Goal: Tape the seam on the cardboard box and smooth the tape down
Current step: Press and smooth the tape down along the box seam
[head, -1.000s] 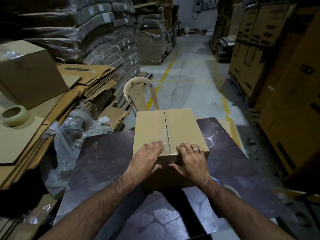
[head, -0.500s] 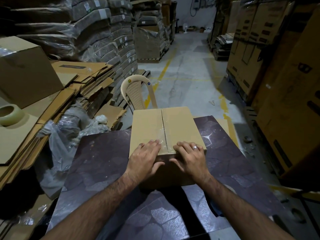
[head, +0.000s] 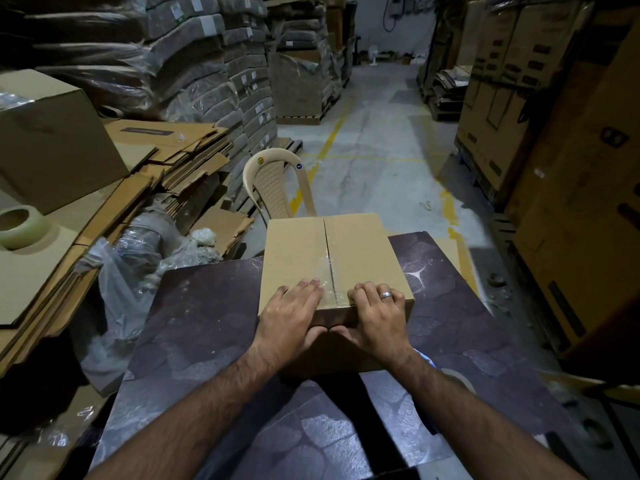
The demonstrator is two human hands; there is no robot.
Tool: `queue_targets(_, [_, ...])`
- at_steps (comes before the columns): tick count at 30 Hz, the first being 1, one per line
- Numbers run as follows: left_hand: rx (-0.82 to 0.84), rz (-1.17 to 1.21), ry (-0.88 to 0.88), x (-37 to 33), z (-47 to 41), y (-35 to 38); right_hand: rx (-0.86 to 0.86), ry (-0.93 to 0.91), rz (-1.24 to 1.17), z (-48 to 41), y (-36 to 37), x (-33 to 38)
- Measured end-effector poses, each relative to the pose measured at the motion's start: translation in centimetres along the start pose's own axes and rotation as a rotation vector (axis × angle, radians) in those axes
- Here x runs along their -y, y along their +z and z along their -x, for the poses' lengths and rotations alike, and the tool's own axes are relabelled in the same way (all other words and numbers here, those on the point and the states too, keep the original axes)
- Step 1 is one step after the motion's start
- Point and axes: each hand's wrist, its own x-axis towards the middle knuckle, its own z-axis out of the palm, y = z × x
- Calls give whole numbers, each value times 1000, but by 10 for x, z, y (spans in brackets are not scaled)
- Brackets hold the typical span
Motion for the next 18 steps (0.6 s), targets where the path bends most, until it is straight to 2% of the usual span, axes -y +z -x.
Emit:
queue_targets(4, [-24, 0, 19, 1, 1, 2, -13, -80, -4, 2, -5, -6])
queue_targets(9, [-49, 29, 20, 1, 2, 4, 32, -43, 2, -1, -9, -4])
queue_targets(18, [-64, 79, 31, 1, -1, -1, -54, -33, -88, -7, -10, -7])
